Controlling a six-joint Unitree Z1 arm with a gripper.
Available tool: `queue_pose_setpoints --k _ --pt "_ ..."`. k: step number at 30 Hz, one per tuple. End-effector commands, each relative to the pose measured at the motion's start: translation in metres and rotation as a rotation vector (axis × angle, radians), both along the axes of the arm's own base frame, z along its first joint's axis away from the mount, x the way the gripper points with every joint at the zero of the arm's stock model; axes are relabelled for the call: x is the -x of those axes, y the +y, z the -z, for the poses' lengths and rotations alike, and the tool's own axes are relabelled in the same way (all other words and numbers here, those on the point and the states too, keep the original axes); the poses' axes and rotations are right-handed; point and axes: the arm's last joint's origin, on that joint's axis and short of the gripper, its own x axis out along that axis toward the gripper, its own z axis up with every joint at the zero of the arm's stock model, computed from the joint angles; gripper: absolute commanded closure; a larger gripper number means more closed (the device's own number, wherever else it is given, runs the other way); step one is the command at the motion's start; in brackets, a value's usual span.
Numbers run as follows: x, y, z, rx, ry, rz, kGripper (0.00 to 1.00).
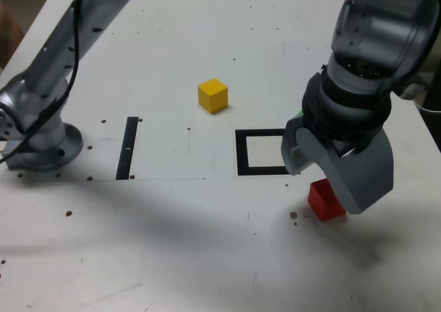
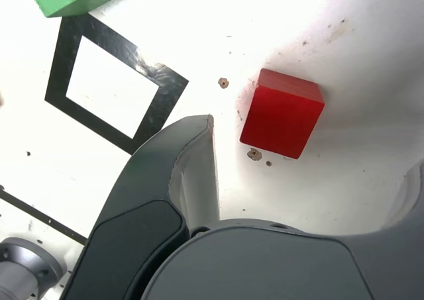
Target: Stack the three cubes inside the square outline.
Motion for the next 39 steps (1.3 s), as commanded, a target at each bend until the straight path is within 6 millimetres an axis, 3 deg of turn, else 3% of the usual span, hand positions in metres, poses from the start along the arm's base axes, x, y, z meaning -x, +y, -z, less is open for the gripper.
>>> queue_pose_setpoints --k 1,11,19,24,31,39 --pt "-0.003 -0.002 0.006 -0.005 0.005 0.008 0.01" --pt "-0.015 -0.006 0.039 -0.022 0.046 0.015 0.02" --pt "-0.018 -0.007 0.049 -0.027 0.055 0.014 0.08" --pt "-0.018 -0.007 0.050 -0.041 0.058 0.005 0.22" --pt "-0.020 -0.007 0.050 -0.049 0.040 -0.006 0.56" --pt "-0.020 -0.007 0.050 -0.049 0.040 -0.005 0.61"
